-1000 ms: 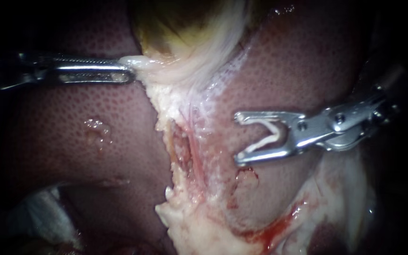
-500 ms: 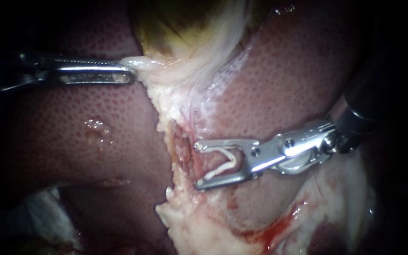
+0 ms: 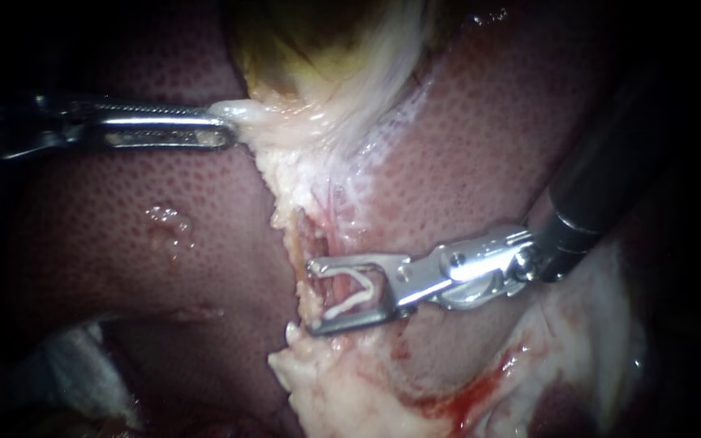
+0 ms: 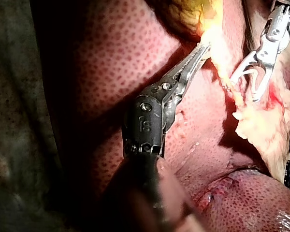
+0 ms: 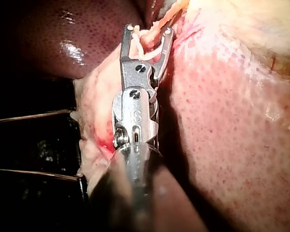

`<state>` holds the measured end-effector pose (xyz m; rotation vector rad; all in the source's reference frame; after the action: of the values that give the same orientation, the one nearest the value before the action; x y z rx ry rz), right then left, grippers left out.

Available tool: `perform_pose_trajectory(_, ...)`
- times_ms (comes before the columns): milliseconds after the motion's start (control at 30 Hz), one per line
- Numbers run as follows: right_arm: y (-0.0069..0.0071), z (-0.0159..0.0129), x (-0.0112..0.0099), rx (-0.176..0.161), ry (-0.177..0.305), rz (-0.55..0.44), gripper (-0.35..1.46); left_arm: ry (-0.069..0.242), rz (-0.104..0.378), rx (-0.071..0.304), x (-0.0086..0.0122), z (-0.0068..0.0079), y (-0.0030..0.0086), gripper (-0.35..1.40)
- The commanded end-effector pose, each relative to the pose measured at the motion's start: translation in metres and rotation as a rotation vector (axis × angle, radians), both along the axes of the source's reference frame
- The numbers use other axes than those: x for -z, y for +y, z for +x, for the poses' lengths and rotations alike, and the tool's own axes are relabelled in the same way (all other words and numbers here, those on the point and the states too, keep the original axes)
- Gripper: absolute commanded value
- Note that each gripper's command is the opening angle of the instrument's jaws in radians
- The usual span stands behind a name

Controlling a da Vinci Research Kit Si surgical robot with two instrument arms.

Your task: Clipping first clip left tube

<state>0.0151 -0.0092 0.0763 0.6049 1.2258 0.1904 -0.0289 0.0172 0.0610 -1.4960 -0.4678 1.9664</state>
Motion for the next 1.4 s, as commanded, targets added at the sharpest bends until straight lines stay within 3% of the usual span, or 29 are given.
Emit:
perform_pose_trajectory(33,-0.0002,0.0001,-0.0001,0.004,0.002,0.006,0.51,0.001,0.000,0.001,-0.0001,-0.0001,0.0000,-0.35)
perform_pose_trajectory(400,-0.0024,0.0025,-0.0019,0.041,0.009,0.051,0.50,-0.001,0.000,-0.002,-0.0001,-0.0004,-0.0002,-0.35)
perform_pose_trajectory(700,-0.0024,0.0041,-0.0025,0.022,0.045,0.101,0.47,-0.003,-0.002,-0.005,-0.0002,-0.0009,-0.0004,-0.35)
perform_pose_trajectory(867,-0.0026,0.0044,-0.0030,0.019,0.038,0.115,0.44,-0.005,-0.002,-0.007,-0.0003,-0.0010,-0.0005,-0.35)
perform_pose_trajectory(967,-0.0025,0.0042,-0.0032,0.010,0.022,0.157,0.27,-0.005,-0.002,-0.007,-0.0003,-0.0010,-0.0005,-0.35)
perform_pose_trajectory(1067,-0.0024,0.0038,-0.0033,0.026,0.022,0.206,-0.35,-0.005,-0.002,-0.007,-0.0002,-0.0010,-0.0005,-0.35)
perform_pose_trajectory(1400,-0.0024,0.0038,-0.0032,0.035,0.014,0.238,-0.35,-0.005,-0.001,-0.007,-0.0002,-0.0009,-0.0005,-0.35)
